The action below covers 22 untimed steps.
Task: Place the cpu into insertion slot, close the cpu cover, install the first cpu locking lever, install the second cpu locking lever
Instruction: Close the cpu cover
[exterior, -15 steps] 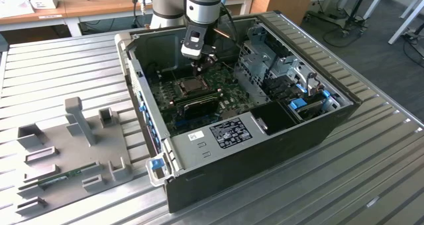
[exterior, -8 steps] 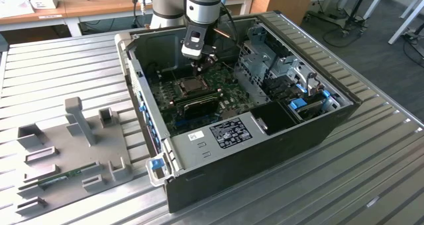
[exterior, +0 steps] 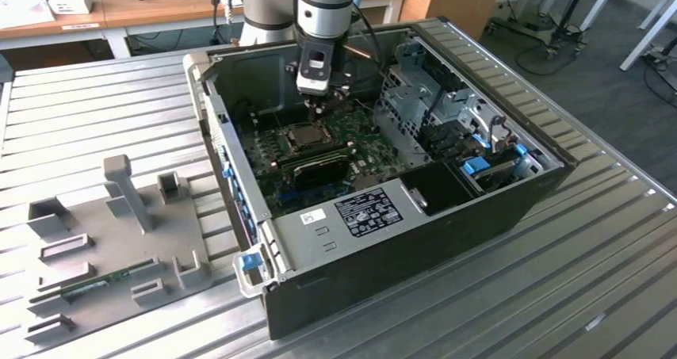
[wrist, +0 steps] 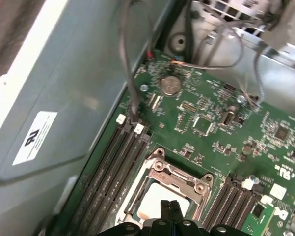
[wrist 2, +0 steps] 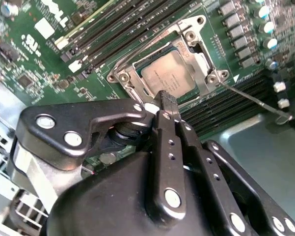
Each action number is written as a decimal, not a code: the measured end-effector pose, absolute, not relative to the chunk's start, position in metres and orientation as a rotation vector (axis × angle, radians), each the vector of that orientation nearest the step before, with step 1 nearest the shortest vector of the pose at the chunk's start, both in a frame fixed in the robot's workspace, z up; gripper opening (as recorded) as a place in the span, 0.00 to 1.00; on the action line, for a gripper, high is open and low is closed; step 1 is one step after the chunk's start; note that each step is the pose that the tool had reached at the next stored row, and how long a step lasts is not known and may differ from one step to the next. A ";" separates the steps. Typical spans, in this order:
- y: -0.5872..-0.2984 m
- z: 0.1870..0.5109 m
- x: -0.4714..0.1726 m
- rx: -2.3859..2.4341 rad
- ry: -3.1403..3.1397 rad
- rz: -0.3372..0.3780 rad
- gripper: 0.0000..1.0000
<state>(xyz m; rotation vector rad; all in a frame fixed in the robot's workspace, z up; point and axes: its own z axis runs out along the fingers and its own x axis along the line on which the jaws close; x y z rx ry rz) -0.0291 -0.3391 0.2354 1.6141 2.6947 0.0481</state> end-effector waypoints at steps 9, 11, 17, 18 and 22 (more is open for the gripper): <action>-0.339 0.235 -0.029 1.435 2.796 0.048 0.11; -0.339 0.235 -0.029 1.435 2.797 0.048 0.11; -0.339 0.235 -0.029 1.425 2.802 0.048 0.11; -0.339 0.235 -0.029 1.403 2.813 0.048 0.11; -0.339 0.235 -0.029 1.300 2.863 0.048 0.11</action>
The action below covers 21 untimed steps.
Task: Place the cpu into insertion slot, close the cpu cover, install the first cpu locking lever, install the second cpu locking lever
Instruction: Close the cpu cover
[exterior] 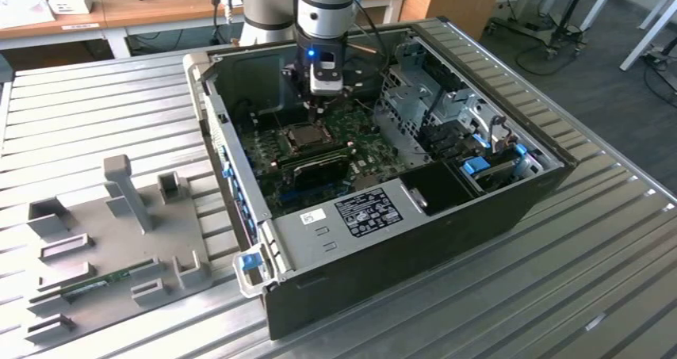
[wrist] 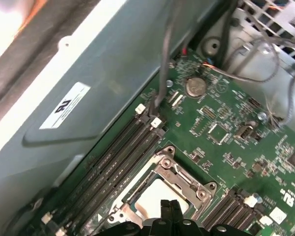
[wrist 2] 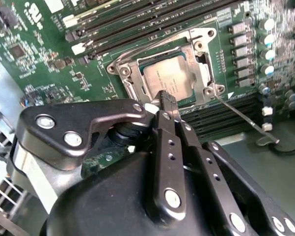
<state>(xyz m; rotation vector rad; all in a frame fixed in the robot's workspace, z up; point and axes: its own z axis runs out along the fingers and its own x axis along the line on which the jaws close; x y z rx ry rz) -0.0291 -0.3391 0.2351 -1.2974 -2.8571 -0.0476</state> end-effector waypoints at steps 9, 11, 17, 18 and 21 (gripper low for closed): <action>-0.339 0.235 -0.029 -1.059 -2.951 -0.047 0.11; -0.339 0.235 -0.029 -1.006 -2.969 -0.047 0.11; -0.339 0.235 -0.029 -0.888 -3.005 -0.046 0.11; -0.339 0.235 -0.029 -0.888 -3.005 -0.046 0.11; -0.339 0.235 -0.029 -0.888 -3.005 -0.046 0.11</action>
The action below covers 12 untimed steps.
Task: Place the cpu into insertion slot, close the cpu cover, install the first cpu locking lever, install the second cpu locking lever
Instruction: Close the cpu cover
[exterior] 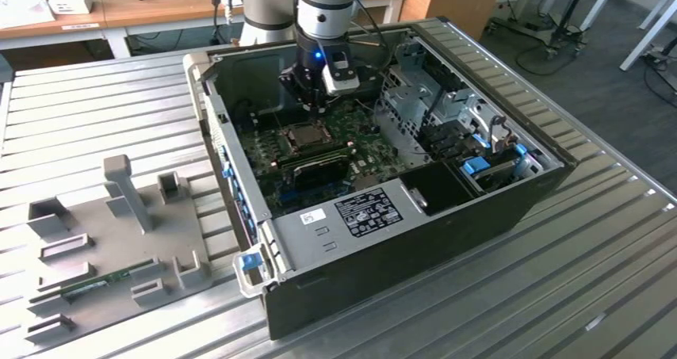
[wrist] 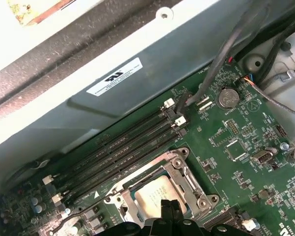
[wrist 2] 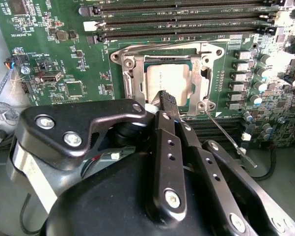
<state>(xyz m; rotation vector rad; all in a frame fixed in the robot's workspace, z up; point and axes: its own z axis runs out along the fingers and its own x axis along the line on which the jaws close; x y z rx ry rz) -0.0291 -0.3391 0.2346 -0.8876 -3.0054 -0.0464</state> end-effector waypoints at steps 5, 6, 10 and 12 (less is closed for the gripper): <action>-0.339 0.235 -0.029 -0.807 -3.027 -0.046 0.11; -0.339 0.235 -0.029 -0.779 -3.034 -0.046 0.11; -0.339 0.235 -0.029 -0.748 -3.042 -0.046 0.11; -0.339 0.235 -0.029 -0.748 -3.042 -0.046 0.11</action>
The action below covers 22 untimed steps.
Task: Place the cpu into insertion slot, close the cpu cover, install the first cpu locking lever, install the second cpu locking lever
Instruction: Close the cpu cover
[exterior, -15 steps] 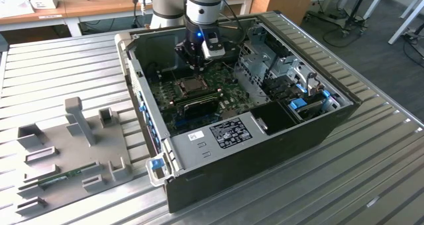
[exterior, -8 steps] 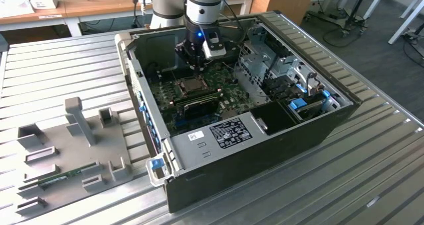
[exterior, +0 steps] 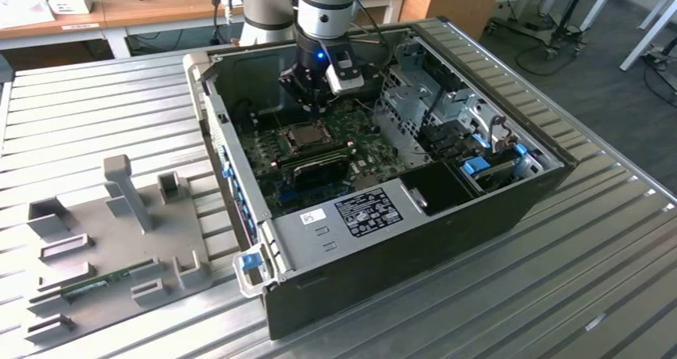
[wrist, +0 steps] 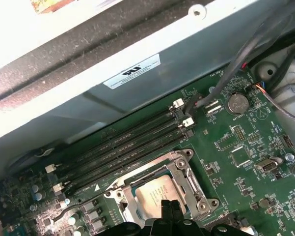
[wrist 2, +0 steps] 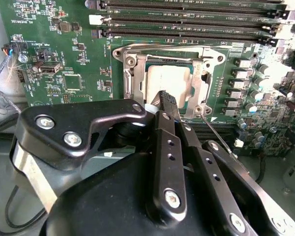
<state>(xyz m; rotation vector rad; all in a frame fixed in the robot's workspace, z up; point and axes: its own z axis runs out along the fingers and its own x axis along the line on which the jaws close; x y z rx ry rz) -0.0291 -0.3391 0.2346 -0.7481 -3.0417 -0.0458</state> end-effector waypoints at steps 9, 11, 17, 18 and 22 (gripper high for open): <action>-0.339 0.234 -0.029 -0.529 -3.085 -0.045 0.11; -0.339 0.234 -0.029 -0.472 -3.095 -0.045 0.11; -0.339 0.233 -0.029 -0.304 -3.119 -0.045 0.11; -0.339 0.233 -0.029 -0.276 -3.123 -0.045 0.11; -0.339 0.232 -0.029 -0.165 -3.136 -0.045 0.11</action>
